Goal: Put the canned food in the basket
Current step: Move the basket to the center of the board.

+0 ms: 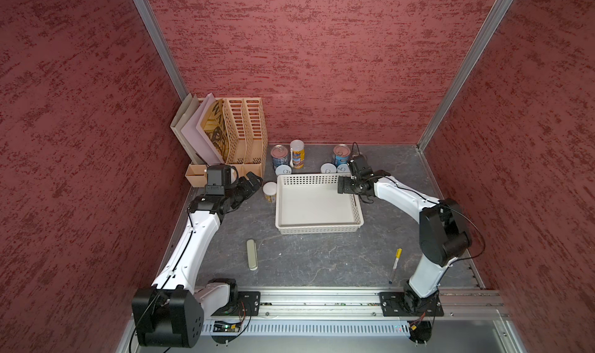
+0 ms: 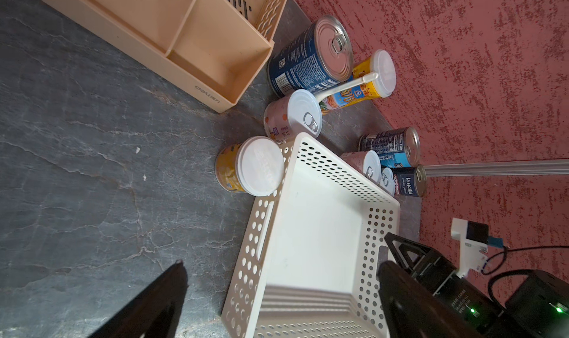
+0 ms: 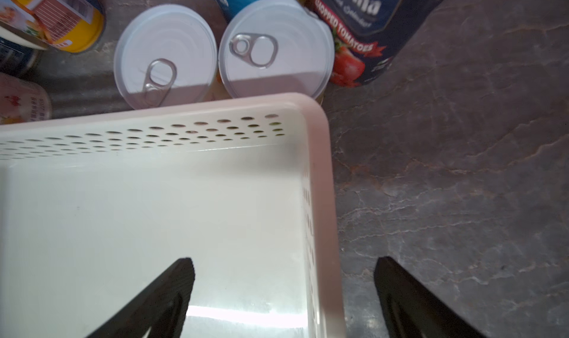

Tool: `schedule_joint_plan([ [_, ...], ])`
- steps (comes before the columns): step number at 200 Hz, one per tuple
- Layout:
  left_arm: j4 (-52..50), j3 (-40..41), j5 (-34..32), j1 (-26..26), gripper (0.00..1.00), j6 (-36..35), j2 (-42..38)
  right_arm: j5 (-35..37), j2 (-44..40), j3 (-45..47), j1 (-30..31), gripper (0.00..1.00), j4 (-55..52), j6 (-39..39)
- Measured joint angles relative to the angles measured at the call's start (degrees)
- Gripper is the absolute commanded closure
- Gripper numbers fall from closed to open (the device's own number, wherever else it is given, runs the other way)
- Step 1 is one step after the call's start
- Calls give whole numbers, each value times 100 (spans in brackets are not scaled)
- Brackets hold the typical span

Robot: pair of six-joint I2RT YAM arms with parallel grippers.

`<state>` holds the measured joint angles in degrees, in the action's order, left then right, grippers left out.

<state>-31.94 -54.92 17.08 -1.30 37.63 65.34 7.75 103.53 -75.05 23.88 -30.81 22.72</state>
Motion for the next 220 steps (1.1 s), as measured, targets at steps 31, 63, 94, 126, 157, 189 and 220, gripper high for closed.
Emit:
schedule_joint_plan([
  [31,103,125,90,0,0,-90,-105,-118,271,-33,-92,17,-61,-2],
  [63,199,177,107,0,0,-149,-184,-229,356,-57,-166,31,-101,-4],
  [94,243,177,129,0,0,-164,-195,-232,487,-275,-195,31,-127,-9],
  [126,245,179,181,0,0,-192,-195,-199,761,-717,-258,32,-164,-57],
  [157,245,179,186,0,0,-212,-192,-214,916,-885,-334,54,-175,-94],
  [189,243,179,179,0,0,-212,-190,-234,975,-903,-356,75,-212,-111],
  [220,243,179,131,2,0,-216,-190,-278,975,-903,-367,90,-240,-177],
])
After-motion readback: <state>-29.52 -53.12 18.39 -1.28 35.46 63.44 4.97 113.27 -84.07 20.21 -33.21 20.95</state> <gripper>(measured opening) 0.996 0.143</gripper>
